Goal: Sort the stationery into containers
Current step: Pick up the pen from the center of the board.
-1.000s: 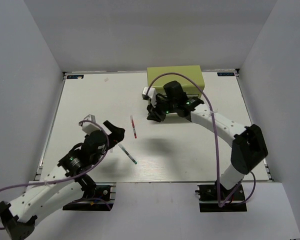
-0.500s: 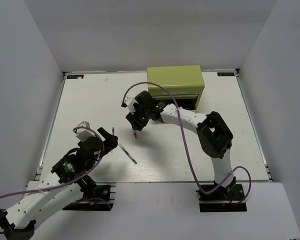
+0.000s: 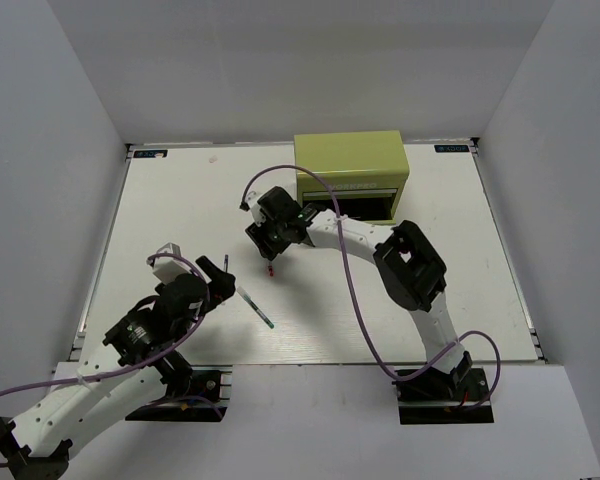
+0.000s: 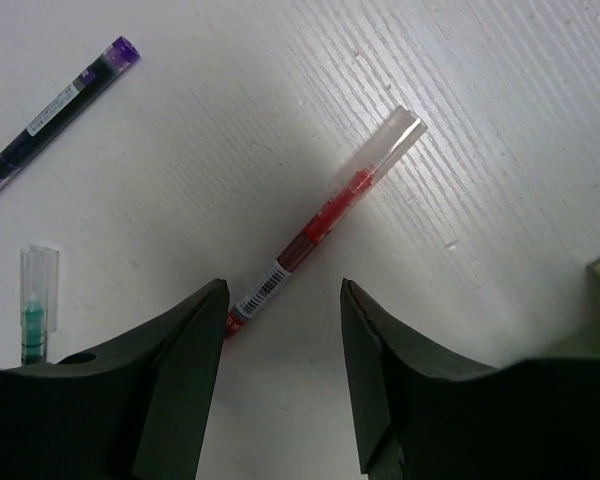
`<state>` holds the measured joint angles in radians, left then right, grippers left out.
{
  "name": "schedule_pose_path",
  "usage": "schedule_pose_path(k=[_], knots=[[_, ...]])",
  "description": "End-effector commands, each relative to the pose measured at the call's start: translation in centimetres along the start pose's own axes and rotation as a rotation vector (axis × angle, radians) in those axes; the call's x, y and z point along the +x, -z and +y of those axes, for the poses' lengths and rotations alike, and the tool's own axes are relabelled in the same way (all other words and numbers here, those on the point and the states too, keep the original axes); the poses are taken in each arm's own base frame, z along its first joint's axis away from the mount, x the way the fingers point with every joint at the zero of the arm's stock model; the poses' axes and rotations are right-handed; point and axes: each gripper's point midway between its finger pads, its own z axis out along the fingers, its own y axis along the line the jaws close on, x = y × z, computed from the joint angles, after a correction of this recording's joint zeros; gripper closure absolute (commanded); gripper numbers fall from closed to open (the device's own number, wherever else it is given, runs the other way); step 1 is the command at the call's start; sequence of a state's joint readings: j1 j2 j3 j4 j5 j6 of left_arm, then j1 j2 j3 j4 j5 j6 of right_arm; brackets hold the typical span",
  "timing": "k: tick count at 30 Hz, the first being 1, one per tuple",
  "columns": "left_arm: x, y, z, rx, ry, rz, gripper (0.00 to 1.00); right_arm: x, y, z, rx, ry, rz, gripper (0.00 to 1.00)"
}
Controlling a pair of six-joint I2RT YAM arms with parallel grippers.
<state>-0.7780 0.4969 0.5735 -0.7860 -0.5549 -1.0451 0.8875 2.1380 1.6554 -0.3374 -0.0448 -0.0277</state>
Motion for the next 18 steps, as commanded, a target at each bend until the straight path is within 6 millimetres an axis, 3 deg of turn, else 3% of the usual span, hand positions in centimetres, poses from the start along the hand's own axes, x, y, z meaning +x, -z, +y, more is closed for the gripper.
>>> schedule_pose_path(k=[1, 13, 18], knots=[[-0.5, -0.1, 0.1, -0.010, -0.012, -0.021, 0.01, -2.7, -0.2, 0.4, 0.024, -0.035, -0.071, 0.45], [-0.8, 0.2, 0.5, -0.034, -0.075, -0.017, 0.01, -1.0, -2.8, -1.0, 0.111, -0.066, -0.031, 0.40], [-0.7, 0.3, 0.8, -0.041, -0.103, -0.012, 0.01, -0.2, -3.5, -0.7, 0.081, -0.064, -0.012, 0.53]])
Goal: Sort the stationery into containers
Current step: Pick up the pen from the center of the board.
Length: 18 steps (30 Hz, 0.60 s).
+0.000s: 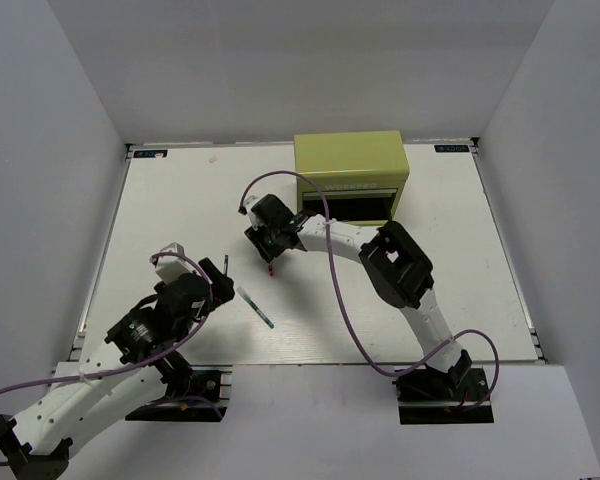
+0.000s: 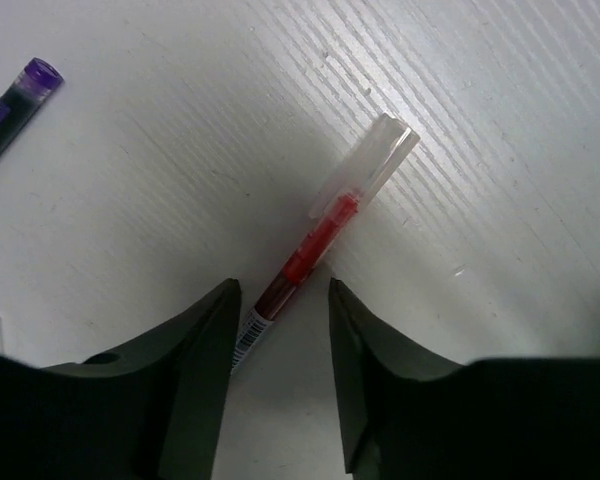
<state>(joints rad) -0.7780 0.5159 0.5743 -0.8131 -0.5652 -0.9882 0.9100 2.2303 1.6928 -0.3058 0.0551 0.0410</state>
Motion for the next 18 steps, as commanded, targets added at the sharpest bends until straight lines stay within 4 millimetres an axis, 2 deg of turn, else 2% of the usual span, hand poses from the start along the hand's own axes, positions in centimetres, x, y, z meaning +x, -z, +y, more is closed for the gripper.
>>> schedule_pose_path(k=[1, 2, 3, 6, 8, 9, 11, 12, 13, 16, 17, 18], knots=[[-1.3, 0.6, -0.3, 0.003, -0.026, -0.028, 0.01, -1.0, -0.5, 0.1, -0.013, -0.009, -0.025, 0.55], [-1.3, 0.6, -0.3, 0.003, -0.026, -0.028, 0.01, -0.6, -0.6, 0.6, -0.043, -0.007, -0.013, 0.57], [-1.5, 0.6, -0.2, -0.003, -0.038, -0.036, 0.01, -0.3, -0.7, 0.4, -0.041, -0.004, -0.007, 0.63], [-1.6, 0.6, -0.3, -0.003, -0.047, -0.036, 0.01, 1.0, -0.6, 1.8, -0.130, 0.026, 0.028, 0.76], [-1.6, 0.5, -0.4, -0.003, -0.058, -0.036, 0.01, 1.7, -0.4, 2.4, -0.173, 0.053, 0.043, 0.81], [-1.6, 0.5, -0.4, -0.003, -0.058, -0.036, 0.01, 2.8, -0.3, 2.6, -0.185, 0.080, 0.066, 0.86], [-1.5, 0.3, -0.4, -0.001, -0.056, -0.037, 0.01, 2.8, 0.3, 2.5, -0.198, 0.137, 0.062, 0.91], [-1.3, 0.1, -0.3, -0.002, -0.057, -0.037, 0.01, 3.6, 0.4, 2.7, -0.220, 0.151, 0.081, 0.97], [-1.0, -0.1, -0.4, 0.005, -0.056, -0.031, 0.01, 3.6, 0.7, 2.6, -0.225, 0.190, 0.079, 0.99], [-0.3, -0.6, -0.2, -0.004, -0.067, -0.013, 0.01, 1.8, 2.7, 2.2, -0.233, 0.214, 0.034, 1.00], [-0.1, -0.7, -0.4, 0.001, -0.067, -0.005, 0.01, 0.0, 4.4, 1.9, -0.233, 0.231, -0.015, 1.00], [0.0, -0.8, -0.4, -0.005, -0.072, -0.001, 0.01, -0.7, 5.1, 2.2, -0.256, 0.235, -0.036, 1.00]])
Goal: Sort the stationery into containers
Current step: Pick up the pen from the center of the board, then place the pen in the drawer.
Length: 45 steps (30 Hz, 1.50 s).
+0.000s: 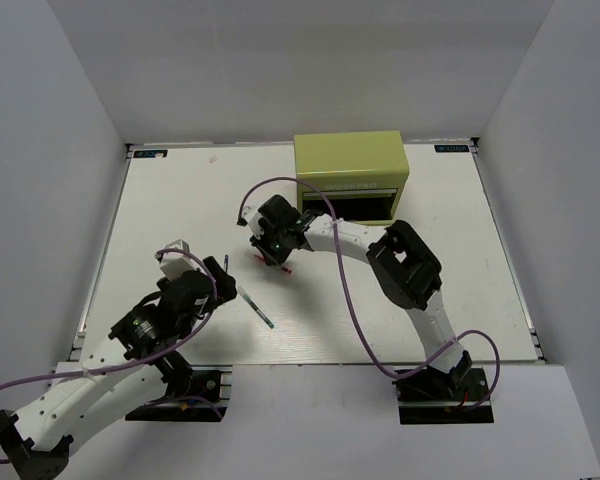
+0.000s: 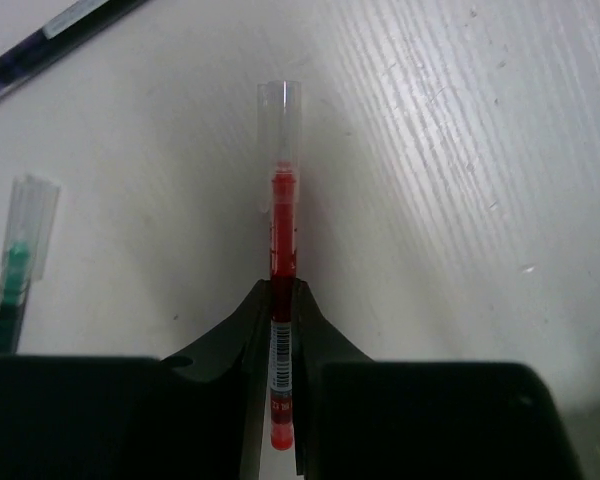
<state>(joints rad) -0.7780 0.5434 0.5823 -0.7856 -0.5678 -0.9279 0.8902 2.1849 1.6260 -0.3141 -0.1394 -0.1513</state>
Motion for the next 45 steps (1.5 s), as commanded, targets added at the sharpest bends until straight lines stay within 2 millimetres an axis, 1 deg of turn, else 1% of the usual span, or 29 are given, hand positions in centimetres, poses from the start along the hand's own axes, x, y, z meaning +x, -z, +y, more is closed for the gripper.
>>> schedule_pose_path(k=[1, 3, 6, 7, 8, 10, 11, 13, 15, 16, 17, 19, 20, 21, 22, 23, 24, 25, 27, 28, 29, 31, 32, 34, 35, 37, 42, 44, 45], knots=[[0.5, -0.7, -0.3, -0.007, -0.019, 0.016, 0.01, -3.6, 5.3, 0.5, -0.058, 0.075, -0.096, 1.00], [0.6, -0.8, -0.6, 0.001, -0.017, 0.021, 0.01, -6.1, 8.2, 0.7, -0.062, 0.098, -0.172, 1.00], [0.9, -1.3, -0.8, -0.018, -0.032, 0.036, 0.01, -8.1, 11.3, -0.3, -0.014, 0.102, -0.241, 1.00], [0.6, -1.4, -0.8, -0.026, -0.043, 0.031, 0.01, -7.9, 11.9, -1.8, 0.038, 0.083, -0.239, 1.00], [0.4, -1.4, -1.0, -0.026, -0.043, 0.030, 0.01, -8.9, 13.8, -2.0, 0.061, 0.099, -0.277, 1.00], [1.2, -1.8, -1.0, -0.031, -0.108, 0.065, 0.01, -7.8, 14.5, -3.8, 0.104, 0.104, -0.266, 1.00], [1.1, -1.9, -1.4, -0.017, -0.152, 0.072, 0.01, -8.5, 16.4, -4.5, 0.139, 0.157, -0.301, 1.00], [1.3, -2.3, -2.2, -0.012, -0.196, 0.103, 0.01, -6.6, 16.6, -5.5, 0.171, 0.164, -0.270, 1.00], [1.8, -3.0, -2.2, -0.045, -0.252, 0.135, 0.01, -6.2, 18.7, -7.6, 0.245, 0.214, -0.288, 1.00], [1.7, -3.1, -2.6, -0.048, -0.271, 0.151, 0.01, -5.4, 19.3, -8.0, 0.263, 0.241, -0.278, 1.00], [1.8, -3.4, -2.7, -0.058, -0.289, 0.161, 0.01, -4.4, 19.6, -9.4, 0.297, 0.262, -0.266, 1.00], [1.6, -3.9, -3.4, -0.067, -0.327, 0.173, 0.01, -4.4, 21.6, -10.6, 0.356, 0.327, -0.285, 1.00], [2.1, -4.5, -3.3, -0.093, -0.357, 0.199, 0.01, -2.4, 21.0, -11.2, 0.358, 0.333, -0.245, 1.00], [2.2, -4.8, -3.4, -0.101, -0.379, 0.208, 0.01, -2.7, 22.1, -11.4, 0.388, 0.414, -0.256, 1.00], [1.9, -5.1, -3.9, -0.103, -0.372, 0.213, 0.01, -1.0, 21.6, -11.9, 0.384, 0.424, -0.229, 1.00], [2.3, -5.7, -3.8, -0.122, -0.400, 0.234, 0.01, -0.5, 21.7, -12.2, 0.391, 0.446, -0.221, 1.00], [2.0, -6.0, -4.1, -0.123, -0.401, 0.239, 0.01, -0.9, 22.8, -12.7, 0.426, 0.539, -0.233, 1.00], [2.0, -6.3, -4.4, -0.123, -0.401, 0.239, 0.01, -0.1, 22.3, -12.7, 0.415, 0.565, -0.218, 1.00], [2.4, -7.1, -4.5, -0.142, -0.407, 0.267, 0.01, 0.9, 22.4, -13.7, 0.443, 0.640, -0.200, 1.00], [2.7, -7.4, -4.3, -0.152, -0.406, 0.284, 0.01, 1.0, 22.3, -13.8, 0.443, 0.657, -0.200, 1.00], [3.0, -7.7, -4.2, -0.153, -0.397, 0.298, 0.01, 1.2, 22.3, -14.8, 0.461, 0.693, -0.186, 1.00], [3.5, -8.6, -3.7, -0.175, -0.389, 0.326, 0.01, 1.6, 21.2, -15.5, 0.442, 0.711, -0.163, 1.00], [3.7, -8.7, -3.5, -0.177, -0.384, 0.342, 0.01, 1.2, 21.7, -16.3, 0.461, 0.709, -0.169, 1.00], [3.9, -9.1, -3.4, -0.176, -0.370, 0.356, 0.01, 1.6, 20.8, -17.3, 0.452, 0.720, -0.148, 1.00], [3.6, -9.2, -3.1, -0.186, -0.360, 0.353, 0.01, 1.2, 21.0, -17.8, 0.462, 0.726, -0.153, 1.00], [3.2, -9.6, -2.9, -0.191, -0.337, 0.348, 0.01, 1.6, 20.2, -18.6, 0.459, 0.745, -0.130, 1.00], [2.4, -10.2, -2.3, -0.199, -0.336, 0.350, 0.01, 2.2, 19.3, -19.1, 0.423, 0.769, -0.100, 0.99], [2.1, -10.4, -2.2, -0.196, -0.329, 0.347, 0.01, 2.3, 19.1, -19.3, 0.419, 0.768, -0.096, 0.84], [2.2, -10.8, -2.1, -0.198, -0.318, 0.357, 0.01, 2.4, 19.1, -19.3, 0.418, 0.766, -0.093, 0.70]])
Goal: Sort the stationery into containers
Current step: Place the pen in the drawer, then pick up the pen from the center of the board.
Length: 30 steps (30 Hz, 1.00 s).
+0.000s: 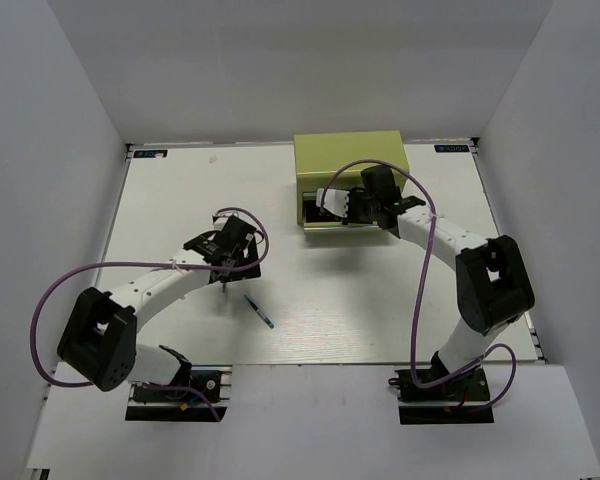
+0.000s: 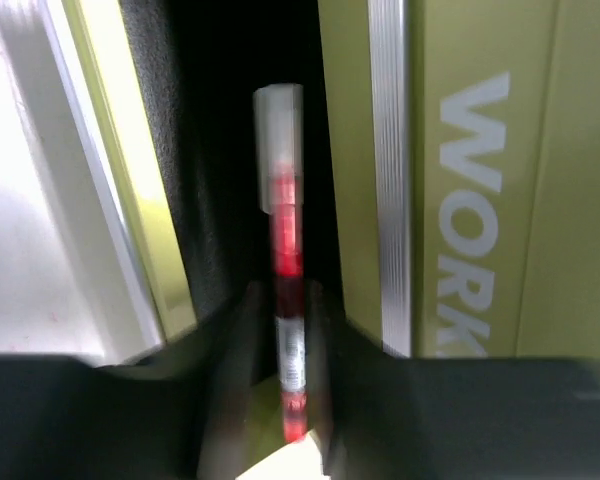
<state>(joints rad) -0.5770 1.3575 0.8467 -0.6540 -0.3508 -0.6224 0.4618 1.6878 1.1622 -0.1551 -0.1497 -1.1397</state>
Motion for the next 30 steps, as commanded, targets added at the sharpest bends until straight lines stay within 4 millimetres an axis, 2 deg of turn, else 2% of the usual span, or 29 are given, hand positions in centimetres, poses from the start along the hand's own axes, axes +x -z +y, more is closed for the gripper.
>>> schedule_pose_path(k=[1, 2, 3, 4, 7, 9, 10, 12, 13, 14, 17, 20, 25, 26, 27, 30], knots=[[-1.6, -0.1, -0.8, 0.046, 0.011, -0.014, 0.01, -1.6, 0.6, -2.8, 0.055, 0.045, -0.050, 0.63], [-2.2, 0.1, -1.1, 0.056, 0.017, -0.029, 0.01, -1.9, 1.0, -3.1, 0.062, 0.042, -0.057, 0.58], [-2.2, -0.3, -1.1, 0.060, 0.013, -0.021, 0.01, -1.8, 1.0, -2.8, 0.049, 0.029, -0.058, 0.44], [-1.9, -0.4, -1.3, 0.065, 0.010, -0.007, 0.01, -2.2, 1.8, -3.2, 0.064, 0.027, -0.067, 0.43], [-1.9, -0.8, -1.4, 0.076, 0.018, 0.005, 0.03, -2.8, 3.2, -2.7, 0.034, -0.006, -0.103, 0.43], [-2.0, -1.1, -1.4, 0.081, 0.020, 0.008, 0.06, -4.5, 4.8, -2.6, 0.024, -0.025, -0.177, 0.43], [-2.0, -1.3, -1.6, 0.089, 0.020, 0.013, 0.08, -4.4, 5.1, -2.1, 0.007, -0.042, -0.185, 0.43], [-2.1, -1.7, -1.4, 0.082, 0.030, 0.014, 0.12, -5.7, 6.8, -1.8, 0.005, -0.074, -0.243, 0.43], [-2.1, -2.0, -1.5, 0.077, 0.018, 0.021, 0.12, -6.1, 6.9, -0.7, -0.025, -0.082, -0.273, 0.44], [-2.4, -2.1, -1.3, 0.068, 0.024, 0.027, 0.15, -6.9, 8.1, -0.8, -0.010, -0.100, -0.297, 0.44], [-2.5, -3.0, -0.8, 0.025, 0.023, 0.045, 0.18, -7.5, 9.0, -0.2, -0.011, -0.134, -0.337, 0.44], [-2.7, -3.3, -0.8, 0.032, 0.034, 0.047, 0.19, -7.8, 9.8, 0.7, -0.022, -0.182, -0.356, 0.44], [-3.7, -3.6, -0.1, 0.034, 0.077, 0.040, 0.28, -7.9, 11.2, 1.7, -0.015, -0.233, -0.370, 0.44], [-3.4, -3.8, -0.2, 0.037, 0.075, 0.052, 0.28, -7.6, 10.9, 2.7, -0.037, -0.246, -0.365, 0.44], [-3.6, -3.9, 0.1, 0.031, 0.085, 0.051, 0.29, -7.9, 11.6, 2.6, -0.025, -0.263, -0.378, 0.44], [-4.0, -4.0, 0.5, 0.033, 0.095, 0.047, 0.33, -7.8, 11.9, 4.3, -0.059, -0.301, -0.391, 0.44]])
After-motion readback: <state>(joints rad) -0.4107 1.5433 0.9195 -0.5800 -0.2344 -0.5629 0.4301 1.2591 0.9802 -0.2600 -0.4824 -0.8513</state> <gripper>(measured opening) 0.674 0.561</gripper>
